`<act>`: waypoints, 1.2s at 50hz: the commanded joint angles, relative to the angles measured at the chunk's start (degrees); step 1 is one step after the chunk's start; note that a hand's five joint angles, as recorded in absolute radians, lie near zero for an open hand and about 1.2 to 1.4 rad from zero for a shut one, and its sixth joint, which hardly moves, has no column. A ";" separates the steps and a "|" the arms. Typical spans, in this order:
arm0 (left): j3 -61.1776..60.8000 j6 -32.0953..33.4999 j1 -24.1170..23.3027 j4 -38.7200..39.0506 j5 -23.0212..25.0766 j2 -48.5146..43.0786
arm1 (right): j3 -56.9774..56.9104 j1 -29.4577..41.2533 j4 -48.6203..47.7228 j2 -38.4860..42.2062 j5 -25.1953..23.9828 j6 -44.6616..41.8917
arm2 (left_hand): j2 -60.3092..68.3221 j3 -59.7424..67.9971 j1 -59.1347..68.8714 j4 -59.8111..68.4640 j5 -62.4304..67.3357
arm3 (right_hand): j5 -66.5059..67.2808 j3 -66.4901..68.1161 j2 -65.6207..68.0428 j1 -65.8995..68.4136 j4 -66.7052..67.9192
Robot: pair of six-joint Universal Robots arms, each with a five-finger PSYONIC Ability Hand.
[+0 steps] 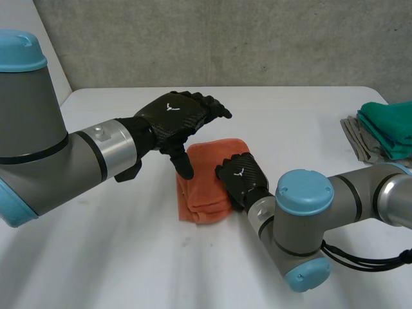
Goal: Fold the laundry.
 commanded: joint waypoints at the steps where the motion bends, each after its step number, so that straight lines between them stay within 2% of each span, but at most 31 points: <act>1: -0.08 0.00 -0.02 0.00 0.09 -0.09 | -2.14 0.00 0.26 1.61 -0.28 -0.05 | 1.41 1.08 0.95 1.30 0.46 | 27.40 23.09 23.09 30.89 23.43; 7: 0.01 0.00 0.16 0.00 0.09 -0.09 | -3.28 -0.09 0.26 2.40 -1.07 -0.40 | 1.41 1.08 0.95 1.30 0.46 | 43.17 38.86 38.86 46.65 39.19; 11: 0.01 0.00 0.16 0.00 0.09 -0.09 | -2.67 -0.52 0.70 1.79 -2.30 -0.92 | 1.41 1.08 0.95 1.30 0.46 | 43.20 38.89 38.88 46.68 39.22; 15: -0.08 0.00 0.07 0.00 0.09 -0.09 | -0.48 -5.17 0.97 0.04 -3.09 -1.80 | 1.41 1.08 0.95 1.30 0.46 | 43.20 38.89 38.88 46.68 39.22; 18: 0.01 0.00 0.07 0.00 0.09 0.00 | 2.16 -11.85 0.97 -3.48 -5.63 -3.64 | 1.41 1.08 0.95 1.30 0.46 | 43.20 38.89 38.88 46.68 39.22; 22: 0.19 0.00 0.07 0.00 0.09 0.17 | 4.09 -19.15 1.23 -5.94 -13.45 -9.88 | 1.41 1.08 0.95 1.30 0.46 | 43.20 38.89 38.88 46.68 39.22; 23: 0.19 0.00 0.07 0.08 0.09 0.17 | 4.36 -22.29 1.84 -6.47 -17.12 -13.28 | 1.41 1.08 0.95 1.30 0.46 | 43.20 38.89 38.88 46.68 39.22; 31: 0.01 -0.09 0.16 0.00 0.17 0.26 | -0.89 -31.54 3.25 -6.74 -32.16 -23.68 | 1.25 0.91 0.78 1.14 0.29 | 43.20 38.89 38.88 46.68 39.22; 34: 0.01 -0.09 0.07 0.08 0.26 0.35 | -6.86 -33.56 3.34 -6.56 -34.38 -21.77 | 1.25 0.91 0.78 1.14 0.29 | 43.20 38.89 38.88 46.68 39.22; 46: 0.18 -0.27 0.16 0.52 0.53 1.58 | -31.47 -41.39 1.50 -5.16 -33.25 -0.94 | 1.08 0.74 0.61 0.97 0.12 | 43.20 38.89 38.88 46.68 39.22; 55: 0.36 -0.97 -0.72 1.05 0.53 1.76 | -42.21 -47.19 0.00 0.38 -34.82 3.47 | 1.08 0.74 0.61 0.97 0.12 | 43.20 38.89 38.88 46.68 39.22; 60: 0.36 -2.64 -2.21 2.81 0.61 1.76 | -42.84 -50.53 1.49 4.33 -40.00 3.82 | 0.91 0.58 0.44 0.80 -0.05 | 43.20 38.89 38.88 46.68 39.22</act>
